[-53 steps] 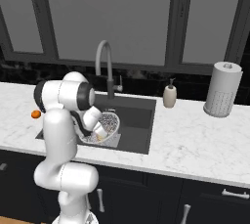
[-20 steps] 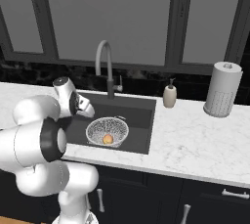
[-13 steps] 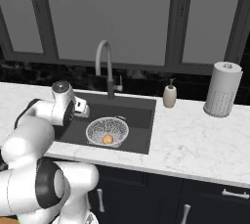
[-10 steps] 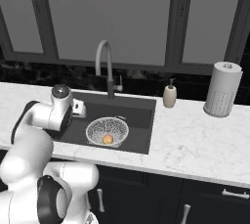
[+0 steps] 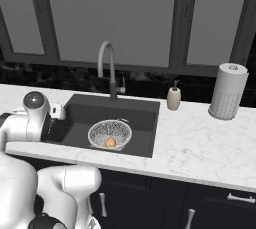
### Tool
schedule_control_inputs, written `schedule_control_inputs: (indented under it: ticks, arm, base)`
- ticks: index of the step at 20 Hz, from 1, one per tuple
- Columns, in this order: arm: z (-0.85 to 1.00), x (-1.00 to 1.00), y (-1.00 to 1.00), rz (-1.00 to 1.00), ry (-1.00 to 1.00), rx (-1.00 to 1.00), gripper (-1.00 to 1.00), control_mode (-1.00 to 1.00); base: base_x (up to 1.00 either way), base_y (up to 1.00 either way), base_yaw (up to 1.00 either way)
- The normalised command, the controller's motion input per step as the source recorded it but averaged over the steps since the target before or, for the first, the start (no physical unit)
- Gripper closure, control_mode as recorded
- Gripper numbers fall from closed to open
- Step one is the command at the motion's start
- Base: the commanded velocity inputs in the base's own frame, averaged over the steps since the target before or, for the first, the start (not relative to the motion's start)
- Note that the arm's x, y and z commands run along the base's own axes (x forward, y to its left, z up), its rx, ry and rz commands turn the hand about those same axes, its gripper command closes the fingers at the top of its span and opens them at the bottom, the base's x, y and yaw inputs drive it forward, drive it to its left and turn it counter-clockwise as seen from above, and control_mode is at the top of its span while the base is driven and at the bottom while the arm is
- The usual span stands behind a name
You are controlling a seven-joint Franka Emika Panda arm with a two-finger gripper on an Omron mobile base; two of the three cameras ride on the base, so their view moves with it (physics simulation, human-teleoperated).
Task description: Put the colander in the sink, put the peach, tangerine in the colander, and turn on the sink faucet and pour water over the colander.
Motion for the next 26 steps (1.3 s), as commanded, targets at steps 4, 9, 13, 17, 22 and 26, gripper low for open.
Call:
schedule_control_inputs:
  ticks: [4, 9, 13, 17, 22, 26]
  arm:
    - [0.24, -0.07, 0.54, 0.0, 0.15, -0.08, -1.0, -1.0]
    - [0.0, 0.05, 0.57, 0.0, 0.18, -0.13, -1.0, -1.0]
    - [0.0, 0.15, 0.46, 0.0, 0.2, -0.15, -1.0, -1.0]
    - [-0.01, 0.17, 0.43, 0.0, 0.07, -0.07, -1.0, -1.0]
    - [-0.19, 0.19, 0.25, 0.0, 0.06, -0.04, -1.0, -1.0]
    - [-0.47, 0.21, 0.06, 0.0, 0.1, -0.04, -1.0, -1.0]
  base:
    - [0.0, 0.0, 0.0]
    - [0.0, 0.0, 0.0]
    - [0.0, 0.0, 0.0]
    - [0.0, 0.0, 0.0]
    - [0.0, 0.0, 0.0]
    - [0.0, 0.0, 0.0]
